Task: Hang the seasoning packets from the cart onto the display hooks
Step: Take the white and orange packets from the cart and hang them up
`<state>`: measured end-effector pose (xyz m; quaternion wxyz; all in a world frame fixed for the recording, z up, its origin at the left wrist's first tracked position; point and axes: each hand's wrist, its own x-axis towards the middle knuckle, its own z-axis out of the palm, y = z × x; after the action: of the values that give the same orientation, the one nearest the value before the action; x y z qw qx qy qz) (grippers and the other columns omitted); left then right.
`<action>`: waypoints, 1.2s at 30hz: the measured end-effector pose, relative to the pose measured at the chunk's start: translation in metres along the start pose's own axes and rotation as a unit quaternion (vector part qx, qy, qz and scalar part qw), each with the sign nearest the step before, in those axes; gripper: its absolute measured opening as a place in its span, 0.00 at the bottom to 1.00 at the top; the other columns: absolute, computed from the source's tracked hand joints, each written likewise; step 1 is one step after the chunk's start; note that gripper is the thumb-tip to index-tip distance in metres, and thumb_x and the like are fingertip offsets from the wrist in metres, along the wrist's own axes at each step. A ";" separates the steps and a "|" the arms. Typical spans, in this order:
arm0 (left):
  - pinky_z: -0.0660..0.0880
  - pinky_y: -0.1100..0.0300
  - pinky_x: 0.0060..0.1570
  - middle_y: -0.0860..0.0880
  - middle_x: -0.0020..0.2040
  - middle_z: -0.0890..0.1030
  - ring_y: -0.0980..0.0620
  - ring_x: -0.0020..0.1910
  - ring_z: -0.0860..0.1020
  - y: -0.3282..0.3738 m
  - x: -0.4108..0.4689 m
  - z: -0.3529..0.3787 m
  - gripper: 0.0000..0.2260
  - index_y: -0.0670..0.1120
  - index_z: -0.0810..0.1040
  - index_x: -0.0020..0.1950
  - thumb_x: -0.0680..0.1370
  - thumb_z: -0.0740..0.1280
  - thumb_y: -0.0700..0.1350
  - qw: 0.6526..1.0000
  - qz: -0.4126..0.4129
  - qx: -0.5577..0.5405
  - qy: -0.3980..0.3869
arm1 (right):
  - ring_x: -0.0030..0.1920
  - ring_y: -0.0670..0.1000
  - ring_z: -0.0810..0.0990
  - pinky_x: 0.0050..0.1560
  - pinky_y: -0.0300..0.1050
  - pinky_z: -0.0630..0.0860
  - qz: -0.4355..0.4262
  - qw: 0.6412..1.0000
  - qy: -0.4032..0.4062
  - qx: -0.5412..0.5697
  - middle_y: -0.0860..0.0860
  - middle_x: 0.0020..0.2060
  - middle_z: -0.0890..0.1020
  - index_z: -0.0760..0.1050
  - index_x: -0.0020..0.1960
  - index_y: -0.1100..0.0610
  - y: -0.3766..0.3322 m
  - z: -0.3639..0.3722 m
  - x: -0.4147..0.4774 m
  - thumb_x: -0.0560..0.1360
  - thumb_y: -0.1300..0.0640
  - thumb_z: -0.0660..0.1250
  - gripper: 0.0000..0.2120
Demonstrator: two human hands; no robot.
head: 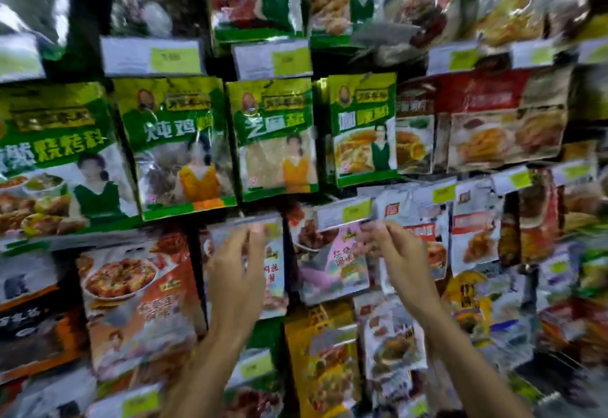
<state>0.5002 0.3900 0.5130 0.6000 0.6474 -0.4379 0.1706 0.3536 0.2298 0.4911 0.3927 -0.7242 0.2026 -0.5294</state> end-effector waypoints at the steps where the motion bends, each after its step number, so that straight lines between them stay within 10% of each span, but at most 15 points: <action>1: 0.72 0.62 0.42 0.52 0.44 0.81 0.61 0.43 0.77 0.015 0.012 0.018 0.16 0.46 0.80 0.53 0.80 0.55 0.52 1.000 0.008 -0.002 0.005 | 0.41 0.43 0.83 0.44 0.46 0.79 -0.012 1.000 -0.001 -0.002 0.43 0.39 0.84 0.78 0.46 0.44 -0.002 -0.013 0.019 0.78 0.44 0.56 0.12; 6: 0.72 0.71 0.46 0.54 0.52 0.77 0.65 0.46 0.75 0.059 0.070 0.088 0.13 0.50 0.74 0.62 0.81 0.58 0.52 1.000 0.015 0.012 -0.011 | 0.46 0.50 0.81 0.47 0.49 0.77 -0.068 0.997 0.005 -0.019 0.48 0.44 0.82 0.76 0.50 0.46 -0.003 -0.048 0.099 0.82 0.50 0.58 0.08; 8: 0.73 0.60 0.56 0.51 0.59 0.75 0.56 0.55 0.75 0.064 0.088 0.108 0.17 0.48 0.69 0.68 0.82 0.58 0.51 0.999 0.002 0.029 -0.023 | 0.50 0.48 0.80 0.50 0.44 0.77 -0.082 0.996 0.019 -0.024 0.47 0.48 0.81 0.76 0.58 0.51 0.000 -0.050 0.124 0.82 0.50 0.60 0.10; 12: 0.55 0.54 0.74 0.46 0.77 0.58 0.49 0.75 0.57 0.065 0.109 0.143 0.27 0.44 0.53 0.77 0.82 0.57 0.53 0.995 0.001 0.090 -0.035 | 0.63 0.51 0.73 0.62 0.45 0.71 -0.099 0.994 0.022 -0.042 0.50 0.61 0.75 0.68 0.68 0.58 0.003 -0.040 0.163 0.80 0.51 0.63 0.19; 16: 0.53 0.59 0.70 0.44 0.78 0.52 0.48 0.76 0.53 0.066 0.124 0.168 0.30 0.42 0.45 0.78 0.83 0.55 0.52 0.994 -0.026 0.108 -0.023 | 0.69 0.52 0.68 0.68 0.48 0.67 -0.069 0.997 -0.002 -0.021 0.53 0.68 0.71 0.63 0.72 0.59 0.004 -0.031 0.186 0.80 0.50 0.62 0.24; 22: 0.67 0.53 0.60 0.40 0.68 0.72 0.42 0.65 0.72 0.059 0.139 0.185 0.27 0.39 0.52 0.77 0.83 0.50 0.54 0.993 -0.089 0.079 0.019 | 0.41 0.24 0.71 0.40 0.19 0.66 -0.021 0.994 -0.074 0.076 0.35 0.45 0.72 0.66 0.58 0.47 0.012 -0.025 0.203 0.82 0.49 0.57 0.06; 28: 0.68 0.52 0.63 0.41 0.70 0.70 0.43 0.68 0.69 0.052 0.148 0.194 0.26 0.39 0.53 0.77 0.84 0.50 0.53 0.991 -0.098 0.073 0.050 | 0.58 0.50 0.76 0.59 0.47 0.71 -0.062 0.994 -0.055 0.069 0.54 0.57 0.78 0.73 0.62 0.58 0.019 -0.015 0.212 0.83 0.51 0.56 0.14; 36: 0.59 0.48 0.71 0.42 0.76 0.61 0.43 0.75 0.59 0.047 0.157 0.197 0.28 0.40 0.51 0.78 0.83 0.49 0.55 0.987 -0.131 0.079 0.047 | 0.66 0.53 0.71 0.66 0.50 0.68 -0.054 0.997 -0.044 0.041 0.55 0.64 0.74 0.68 0.69 0.59 0.024 -0.005 0.222 0.82 0.49 0.56 0.20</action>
<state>0.4918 0.1558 0.6157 0.5840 0.7356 -0.3063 0.1547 0.4316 0.0560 0.6079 0.4010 -0.7399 0.1238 -0.5258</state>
